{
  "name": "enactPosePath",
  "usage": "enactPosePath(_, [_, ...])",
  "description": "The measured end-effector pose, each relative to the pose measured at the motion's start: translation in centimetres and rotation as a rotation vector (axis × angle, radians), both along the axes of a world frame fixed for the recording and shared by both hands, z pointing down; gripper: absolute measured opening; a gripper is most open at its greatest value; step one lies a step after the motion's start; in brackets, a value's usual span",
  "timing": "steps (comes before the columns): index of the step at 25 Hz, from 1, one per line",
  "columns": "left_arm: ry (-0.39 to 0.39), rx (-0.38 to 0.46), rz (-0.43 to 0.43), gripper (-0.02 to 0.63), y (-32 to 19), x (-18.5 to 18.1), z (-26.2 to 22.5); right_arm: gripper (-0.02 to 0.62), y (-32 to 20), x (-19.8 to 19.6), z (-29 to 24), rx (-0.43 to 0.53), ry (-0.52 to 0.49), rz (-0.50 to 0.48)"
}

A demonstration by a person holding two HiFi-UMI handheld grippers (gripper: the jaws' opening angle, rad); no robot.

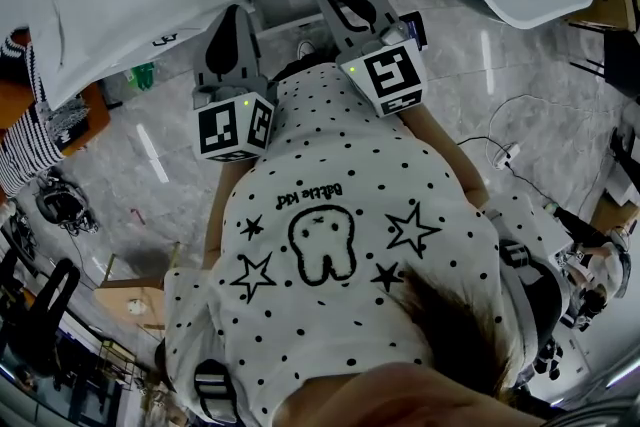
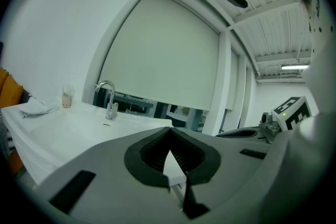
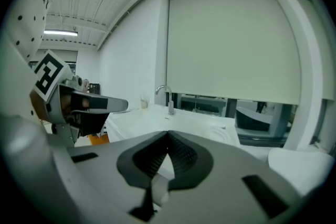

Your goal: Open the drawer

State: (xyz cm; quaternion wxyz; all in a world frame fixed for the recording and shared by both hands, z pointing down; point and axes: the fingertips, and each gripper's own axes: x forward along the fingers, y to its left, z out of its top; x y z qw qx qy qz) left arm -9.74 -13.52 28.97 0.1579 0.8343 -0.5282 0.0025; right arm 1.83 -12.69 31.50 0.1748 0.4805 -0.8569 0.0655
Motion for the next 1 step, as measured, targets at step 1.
enactPosePath(1, [0.001, -0.001, 0.000, 0.005, 0.06, 0.00, -0.01, 0.014, 0.05, 0.00, -0.01, -0.001, 0.000, 0.000])
